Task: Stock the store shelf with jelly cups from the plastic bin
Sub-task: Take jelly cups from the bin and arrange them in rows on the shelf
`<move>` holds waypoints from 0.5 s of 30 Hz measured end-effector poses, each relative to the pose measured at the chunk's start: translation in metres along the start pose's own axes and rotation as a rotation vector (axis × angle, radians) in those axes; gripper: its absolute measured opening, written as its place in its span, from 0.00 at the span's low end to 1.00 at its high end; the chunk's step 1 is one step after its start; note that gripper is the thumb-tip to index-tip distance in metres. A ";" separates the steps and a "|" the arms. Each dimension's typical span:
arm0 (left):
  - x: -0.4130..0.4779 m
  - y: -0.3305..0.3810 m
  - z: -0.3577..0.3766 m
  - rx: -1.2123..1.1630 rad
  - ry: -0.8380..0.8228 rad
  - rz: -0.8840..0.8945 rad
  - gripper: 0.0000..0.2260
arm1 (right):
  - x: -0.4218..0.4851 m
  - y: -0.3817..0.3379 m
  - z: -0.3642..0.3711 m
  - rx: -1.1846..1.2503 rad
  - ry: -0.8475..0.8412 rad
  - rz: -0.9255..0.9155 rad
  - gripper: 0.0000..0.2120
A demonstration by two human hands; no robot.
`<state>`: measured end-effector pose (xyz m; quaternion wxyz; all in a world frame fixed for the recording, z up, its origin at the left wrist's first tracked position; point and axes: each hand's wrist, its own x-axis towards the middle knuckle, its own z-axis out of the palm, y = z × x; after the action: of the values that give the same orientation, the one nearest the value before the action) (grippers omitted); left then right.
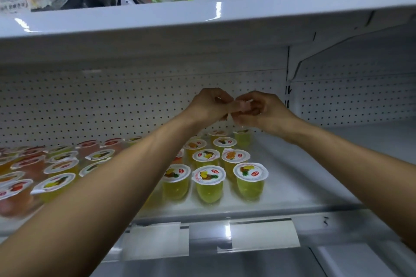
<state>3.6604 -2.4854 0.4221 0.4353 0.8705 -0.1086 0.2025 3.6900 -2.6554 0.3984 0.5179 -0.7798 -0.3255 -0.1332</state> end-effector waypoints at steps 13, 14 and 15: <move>0.001 -0.030 0.021 0.812 -0.062 -0.050 0.15 | -0.017 0.071 0.008 -0.206 -0.048 0.229 0.19; 0.001 -0.031 0.021 0.809 -0.066 -0.051 0.15 | -0.017 0.073 0.009 -0.214 -0.053 0.232 0.20; 0.002 -0.032 0.021 0.805 -0.069 -0.052 0.14 | -0.017 0.076 0.010 -0.219 -0.058 0.232 0.20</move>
<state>3.6795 -2.4837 0.3889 0.0610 0.9801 -0.0130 0.1883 3.7248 -2.6718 0.3305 0.4321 -0.8674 -0.2316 -0.0849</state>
